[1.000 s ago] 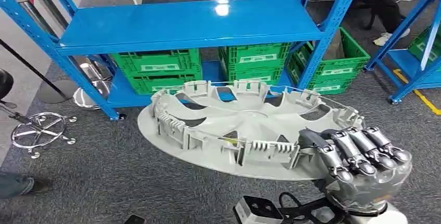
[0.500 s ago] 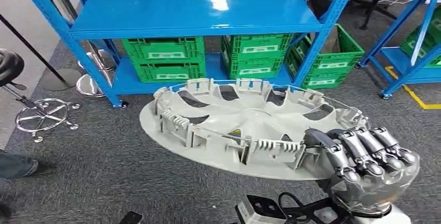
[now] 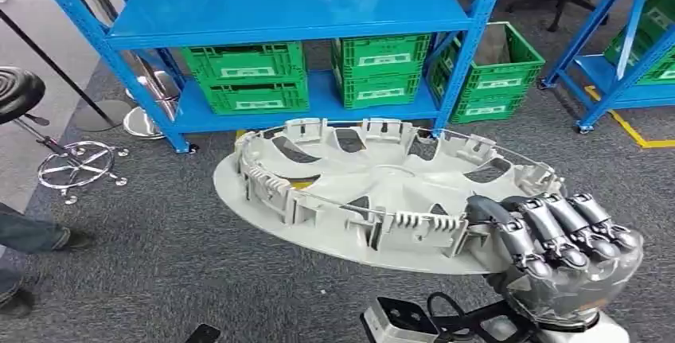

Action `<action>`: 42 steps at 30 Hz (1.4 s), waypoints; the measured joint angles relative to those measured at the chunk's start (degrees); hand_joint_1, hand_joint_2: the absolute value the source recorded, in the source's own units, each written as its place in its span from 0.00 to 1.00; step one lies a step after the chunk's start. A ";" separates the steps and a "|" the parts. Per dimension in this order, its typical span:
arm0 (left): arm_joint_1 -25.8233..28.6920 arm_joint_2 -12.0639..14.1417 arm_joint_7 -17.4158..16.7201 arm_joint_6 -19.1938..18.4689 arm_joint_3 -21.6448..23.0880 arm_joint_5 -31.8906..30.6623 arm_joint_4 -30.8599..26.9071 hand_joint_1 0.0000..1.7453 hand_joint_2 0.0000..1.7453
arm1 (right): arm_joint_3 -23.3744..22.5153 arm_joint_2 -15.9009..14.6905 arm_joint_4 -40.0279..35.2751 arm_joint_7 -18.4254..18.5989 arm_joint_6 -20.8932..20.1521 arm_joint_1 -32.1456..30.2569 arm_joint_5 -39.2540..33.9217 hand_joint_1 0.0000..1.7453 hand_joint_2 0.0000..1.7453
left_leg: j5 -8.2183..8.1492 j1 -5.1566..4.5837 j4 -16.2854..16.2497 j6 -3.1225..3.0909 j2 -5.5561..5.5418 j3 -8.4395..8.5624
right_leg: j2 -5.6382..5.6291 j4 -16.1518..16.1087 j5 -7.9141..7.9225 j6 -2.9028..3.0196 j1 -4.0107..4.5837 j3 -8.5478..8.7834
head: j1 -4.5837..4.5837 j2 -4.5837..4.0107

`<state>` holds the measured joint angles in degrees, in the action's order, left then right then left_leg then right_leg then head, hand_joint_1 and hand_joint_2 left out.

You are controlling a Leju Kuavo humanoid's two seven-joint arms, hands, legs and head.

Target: Take the parts from the cabinet and place them on the table.

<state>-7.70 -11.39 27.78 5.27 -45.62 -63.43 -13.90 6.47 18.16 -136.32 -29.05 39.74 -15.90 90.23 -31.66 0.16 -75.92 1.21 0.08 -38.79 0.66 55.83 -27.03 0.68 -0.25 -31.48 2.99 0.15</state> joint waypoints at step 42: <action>-0.24 0.24 0.35 -0.64 -0.18 -0.02 0.00 0.00 0.00 | 0.02 -0.04 -0.02 0.77 0.00 0.22 0.02 1.00 1.00 | 6.03 -0.37 19.34 -1.54 0.09 6.62 | -0.44 1.53 -1.04 -0.68 0.25 0.13 | -0.04 0.00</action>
<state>-7.94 -11.15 28.13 4.63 -45.79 -63.45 -13.90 6.49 18.12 -136.34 -28.28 39.74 -15.69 90.25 -25.64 -0.21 -56.57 -0.33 0.16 -32.17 0.22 57.36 -28.07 -0.01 0.00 -31.35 2.95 0.15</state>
